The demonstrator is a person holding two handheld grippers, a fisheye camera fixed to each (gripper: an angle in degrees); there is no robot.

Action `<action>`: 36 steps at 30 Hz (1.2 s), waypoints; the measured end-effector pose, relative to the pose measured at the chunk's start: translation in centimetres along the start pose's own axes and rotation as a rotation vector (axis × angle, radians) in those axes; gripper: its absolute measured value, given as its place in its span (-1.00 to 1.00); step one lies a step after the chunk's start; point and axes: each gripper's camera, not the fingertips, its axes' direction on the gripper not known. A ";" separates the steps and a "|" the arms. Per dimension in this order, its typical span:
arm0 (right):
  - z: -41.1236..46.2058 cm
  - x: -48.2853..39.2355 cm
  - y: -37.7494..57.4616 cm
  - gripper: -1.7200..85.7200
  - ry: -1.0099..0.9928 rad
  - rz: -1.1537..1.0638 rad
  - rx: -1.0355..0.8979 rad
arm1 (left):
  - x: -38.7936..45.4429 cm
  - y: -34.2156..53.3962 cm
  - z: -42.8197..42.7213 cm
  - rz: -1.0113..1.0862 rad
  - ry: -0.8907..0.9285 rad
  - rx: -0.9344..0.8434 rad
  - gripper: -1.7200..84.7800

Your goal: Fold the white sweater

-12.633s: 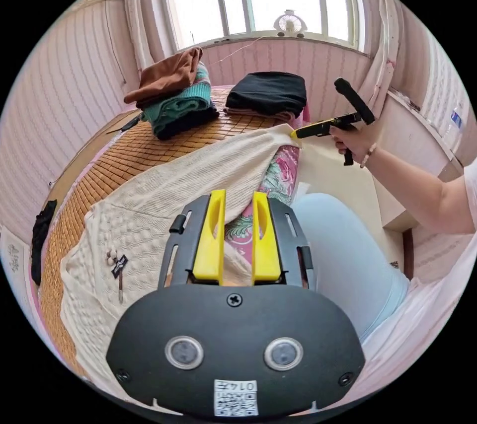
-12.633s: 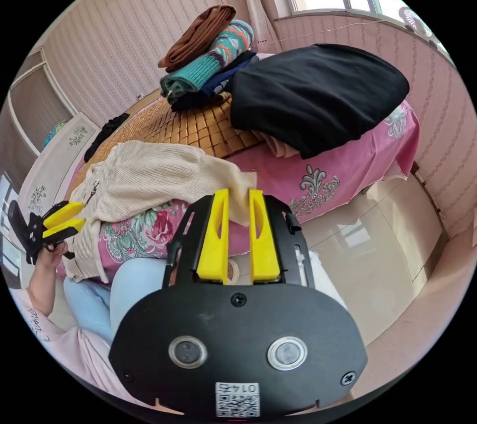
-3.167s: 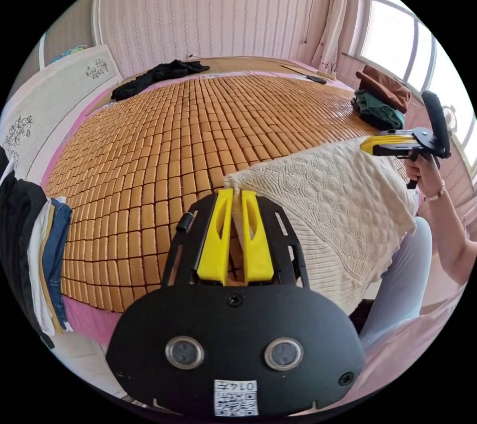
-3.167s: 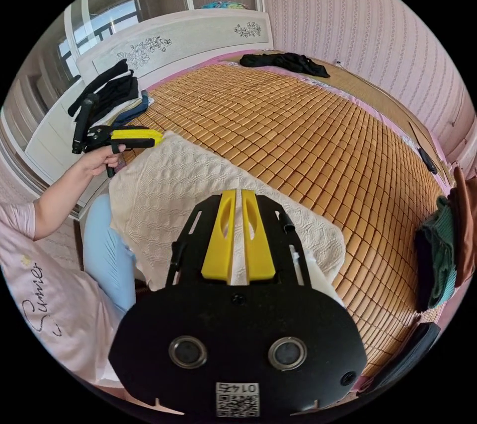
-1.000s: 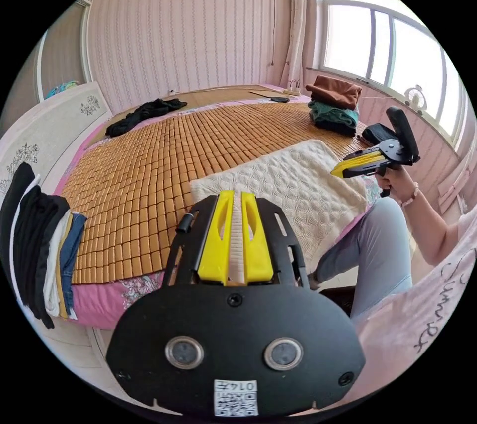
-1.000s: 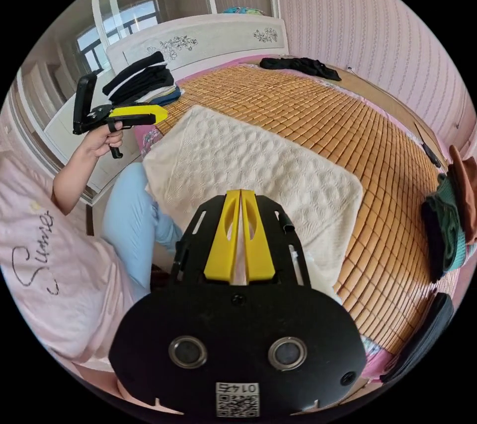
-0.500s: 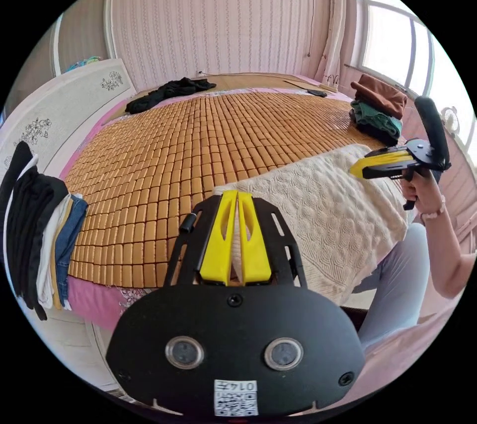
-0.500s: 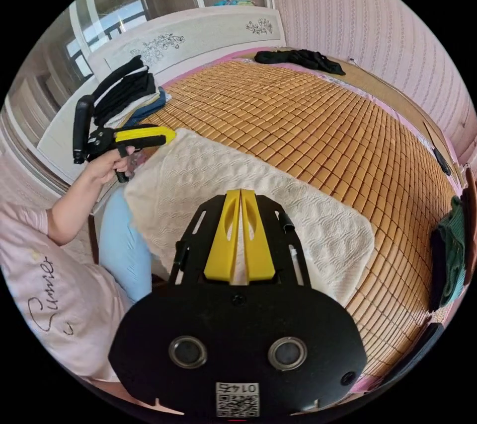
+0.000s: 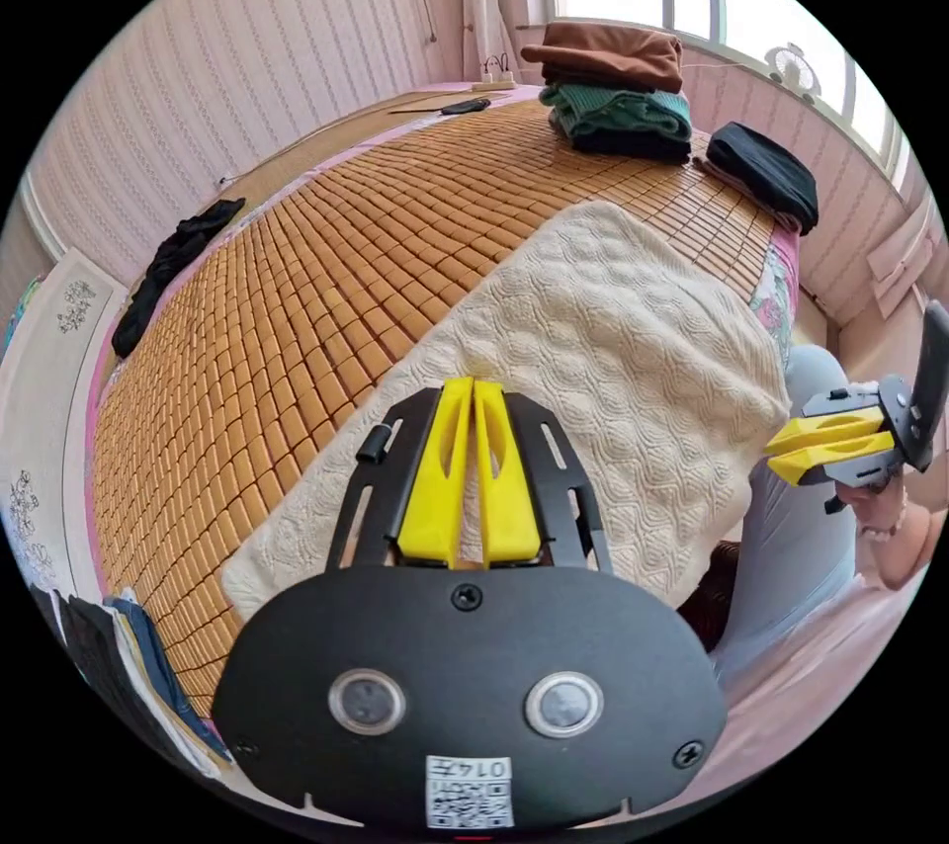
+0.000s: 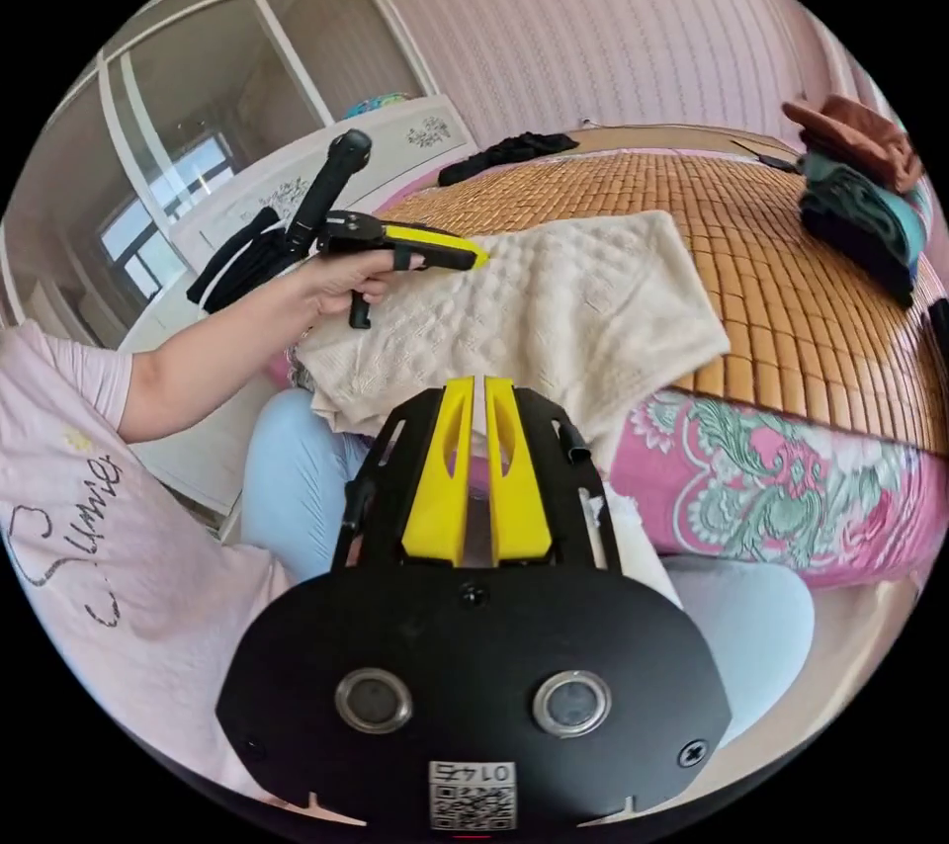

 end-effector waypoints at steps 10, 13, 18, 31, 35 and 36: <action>-5.5 7.0 3.5 -0.65 0.025 0.261 0.126 | -0.5 -8.4 1.9 -0.027 0.294 0.111 -0.72; -5.8 7.6 2.6 -0.66 0.047 0.279 0.136 | 0.6 -11.5 4.1 -0.009 0.309 0.091 -0.69; -7.6 6.1 1.7 -0.71 0.146 0.202 0.189 | 2.3 -15.5 7.9 -0.002 0.331 0.014 -0.65; -9.7 8.4 2.4 -0.90 0.017 0.191 0.199 | -1.3 -18.3 9.6 -0.132 0.507 -0.029 -0.81; -15.6 8.7 2.4 -0.91 0.063 0.192 0.353 | -2.3 -19.5 2.9 -0.161 0.605 0.194 -0.81; -16.2 8.5 2.3 -0.91 0.058 0.182 0.371 | -3.0 -19.1 0.7 -0.146 0.602 0.247 -0.81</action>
